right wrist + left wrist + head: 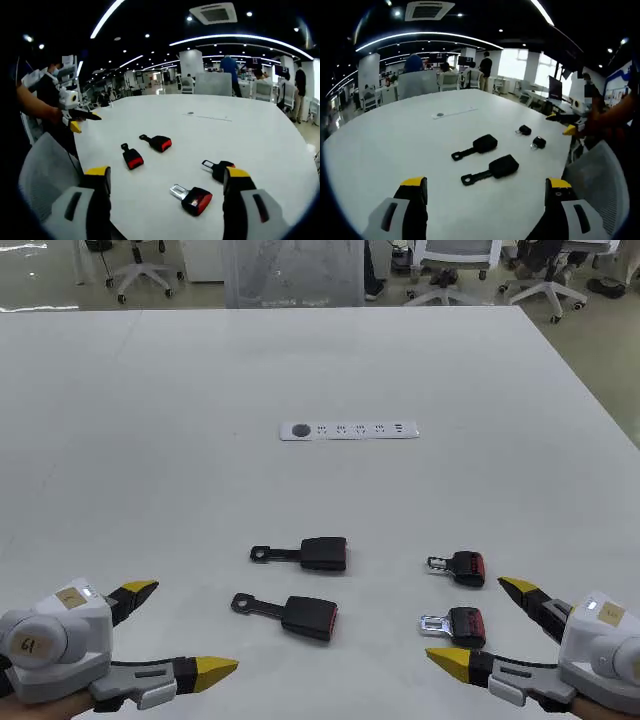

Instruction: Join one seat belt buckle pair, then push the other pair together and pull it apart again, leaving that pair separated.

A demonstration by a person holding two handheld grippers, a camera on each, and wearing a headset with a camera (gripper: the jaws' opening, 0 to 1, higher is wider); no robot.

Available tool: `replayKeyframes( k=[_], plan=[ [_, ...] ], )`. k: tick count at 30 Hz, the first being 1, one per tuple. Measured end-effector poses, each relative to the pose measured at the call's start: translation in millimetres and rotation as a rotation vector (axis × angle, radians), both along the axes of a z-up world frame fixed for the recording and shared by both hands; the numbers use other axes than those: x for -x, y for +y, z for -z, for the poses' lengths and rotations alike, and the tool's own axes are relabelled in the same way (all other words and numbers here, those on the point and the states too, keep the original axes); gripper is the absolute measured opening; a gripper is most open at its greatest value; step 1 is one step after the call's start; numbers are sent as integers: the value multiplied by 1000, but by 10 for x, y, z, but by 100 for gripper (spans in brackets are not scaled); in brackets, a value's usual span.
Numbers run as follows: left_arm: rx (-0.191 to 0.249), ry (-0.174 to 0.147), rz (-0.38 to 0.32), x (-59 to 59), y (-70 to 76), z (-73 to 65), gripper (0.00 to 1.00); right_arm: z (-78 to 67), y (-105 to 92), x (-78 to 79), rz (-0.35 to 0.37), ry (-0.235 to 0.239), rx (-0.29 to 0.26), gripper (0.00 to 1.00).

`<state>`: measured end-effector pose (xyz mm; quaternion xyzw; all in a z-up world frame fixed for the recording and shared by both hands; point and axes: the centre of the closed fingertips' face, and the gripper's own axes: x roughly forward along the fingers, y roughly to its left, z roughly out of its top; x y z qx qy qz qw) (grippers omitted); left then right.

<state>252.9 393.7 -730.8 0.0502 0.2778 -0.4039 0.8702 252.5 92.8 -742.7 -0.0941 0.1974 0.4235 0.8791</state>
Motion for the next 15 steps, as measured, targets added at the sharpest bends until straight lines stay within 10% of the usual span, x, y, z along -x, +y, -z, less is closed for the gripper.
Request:
replayKeyframes(
  k=[15],
  plan=[
    [-14, -6, 18, 27, -13, 39, 100, 90, 55, 61, 5, 23, -2, 92]
  ],
)
